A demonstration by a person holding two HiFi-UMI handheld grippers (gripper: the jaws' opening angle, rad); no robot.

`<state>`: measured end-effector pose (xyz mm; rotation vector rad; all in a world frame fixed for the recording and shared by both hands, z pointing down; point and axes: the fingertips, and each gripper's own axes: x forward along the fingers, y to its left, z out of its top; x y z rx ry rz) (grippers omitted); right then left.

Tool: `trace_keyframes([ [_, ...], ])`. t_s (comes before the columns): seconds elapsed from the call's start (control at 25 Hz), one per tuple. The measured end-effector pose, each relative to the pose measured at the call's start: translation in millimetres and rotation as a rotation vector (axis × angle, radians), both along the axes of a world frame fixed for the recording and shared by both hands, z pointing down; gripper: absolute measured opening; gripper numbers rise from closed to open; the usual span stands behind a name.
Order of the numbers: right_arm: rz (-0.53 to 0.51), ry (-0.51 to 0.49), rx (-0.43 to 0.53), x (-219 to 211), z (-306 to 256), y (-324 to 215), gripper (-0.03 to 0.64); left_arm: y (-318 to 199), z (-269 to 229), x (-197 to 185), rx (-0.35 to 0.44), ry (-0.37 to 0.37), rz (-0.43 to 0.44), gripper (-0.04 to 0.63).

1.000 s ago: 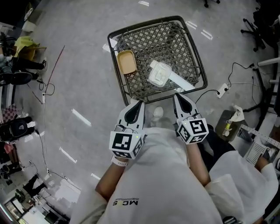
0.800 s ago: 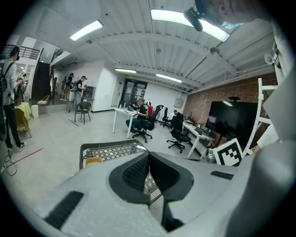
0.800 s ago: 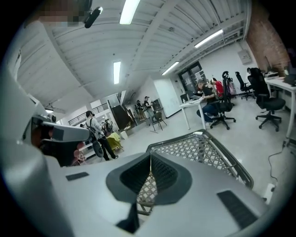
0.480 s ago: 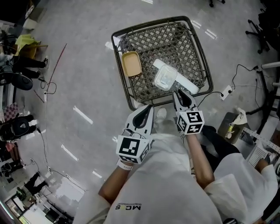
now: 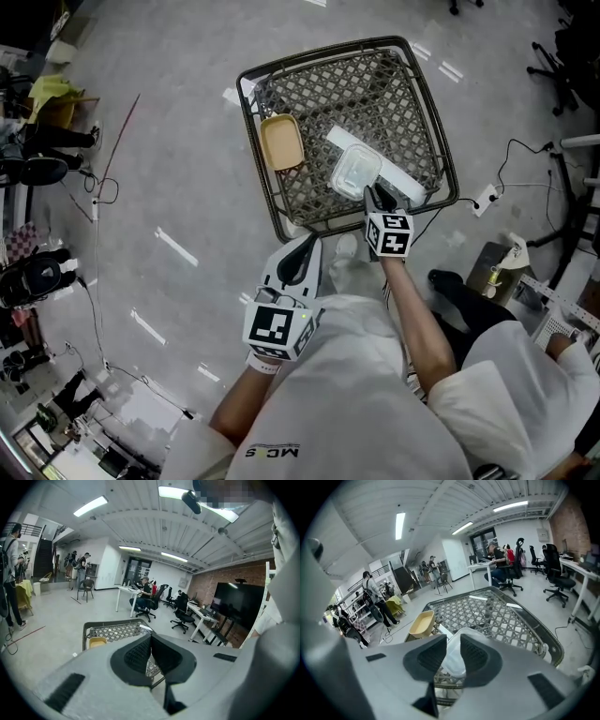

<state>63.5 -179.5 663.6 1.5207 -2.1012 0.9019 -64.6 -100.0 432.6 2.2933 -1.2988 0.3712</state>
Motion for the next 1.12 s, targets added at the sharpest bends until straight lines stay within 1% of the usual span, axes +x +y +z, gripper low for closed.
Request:
trace_keyframes([
  [0.24, 0.072, 0.04, -0.078, 4, 42, -13, 0.095, 0, 3, -10, -0.015, -0.01, -0.007, 0.026],
  [0.48, 0.126, 0.111, -0.211, 15, 93, -11, 0.101, -5, 5, -15, -0.029, -0.015, -0.012, 0.026],
  [0.68, 0.253, 0.074, -0.316, 23, 124, -4, 0.1, -7, 6, -19, -0.035, -0.023, -0.014, 0.026],
  [0.92, 0.349, 0.03, -0.402, 28, 139, -1, 0.1, -4, 8, -25, -0.054, -0.028, -0.018, 0.026],
  [0.96, 0.361, 0.031, -0.413, 29, 142, -1, 0.097, -4, 9, -25, -0.057, -0.026, -0.019, 0.026],
  [1.0, 0.366, 0.037, -0.418, 31, 144, -1, 0.073, -4, 10, -26, -0.059, -0.024, -0.022, 0.025],
  [1.12, 0.337, 0.07, -0.417, 31, 144, -1, 0.061, -3, 12, -26, -0.061, -0.024, -0.025, 0.026],
])
